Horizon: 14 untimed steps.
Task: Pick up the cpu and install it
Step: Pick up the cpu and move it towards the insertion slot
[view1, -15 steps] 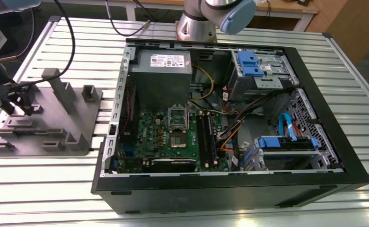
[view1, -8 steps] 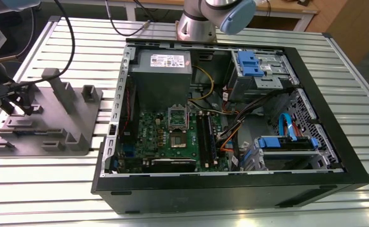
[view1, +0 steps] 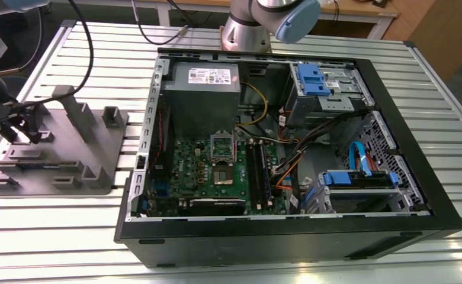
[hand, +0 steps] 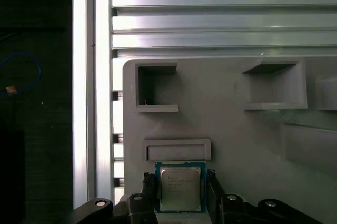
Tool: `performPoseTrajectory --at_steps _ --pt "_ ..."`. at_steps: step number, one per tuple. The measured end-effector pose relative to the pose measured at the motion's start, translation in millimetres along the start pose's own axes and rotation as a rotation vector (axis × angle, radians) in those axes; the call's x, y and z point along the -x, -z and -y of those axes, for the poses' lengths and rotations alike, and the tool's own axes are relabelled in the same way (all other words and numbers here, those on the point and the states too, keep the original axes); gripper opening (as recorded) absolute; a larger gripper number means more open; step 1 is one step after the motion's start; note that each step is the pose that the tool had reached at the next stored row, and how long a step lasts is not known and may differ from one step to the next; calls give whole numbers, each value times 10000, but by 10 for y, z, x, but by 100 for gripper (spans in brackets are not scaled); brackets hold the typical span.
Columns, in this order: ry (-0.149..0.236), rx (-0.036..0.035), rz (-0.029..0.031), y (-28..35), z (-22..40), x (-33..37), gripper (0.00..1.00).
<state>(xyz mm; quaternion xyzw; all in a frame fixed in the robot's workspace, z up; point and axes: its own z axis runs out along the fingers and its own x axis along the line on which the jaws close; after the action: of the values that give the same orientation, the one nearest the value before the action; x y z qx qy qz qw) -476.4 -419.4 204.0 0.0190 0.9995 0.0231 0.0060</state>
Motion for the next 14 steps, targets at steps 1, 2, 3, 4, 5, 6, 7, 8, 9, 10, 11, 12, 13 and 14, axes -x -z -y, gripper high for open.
performPoseTrajectory --at_steps 1,2,3,4,5,6,7,8,9,10,11,12,13,14 --pt "-1 0 0 0 0 0 47" --pt "-1 0 1 13 -1 0 47" --pt "1 0 1 15 -1 0 47" --pt "1 1 1 15 -1 0 47" --pt "2 1 1 16 -1 0 47" --pt "1 0 0 19 -1 0 47" --pt "1 0 0 20 -1 0 47" --pt "2 1 0 21 -1 0 47" --pt "1 0 0 22 -1 0 47" --pt "1 0 0 24 -1 0 47" --pt "1 0 0 27 -1 0 47" --pt "1 0 0 29 -1 0 47" --pt "1 1 1 30 -2 0 47" --pt "1 0 1 32 -2 0 47"
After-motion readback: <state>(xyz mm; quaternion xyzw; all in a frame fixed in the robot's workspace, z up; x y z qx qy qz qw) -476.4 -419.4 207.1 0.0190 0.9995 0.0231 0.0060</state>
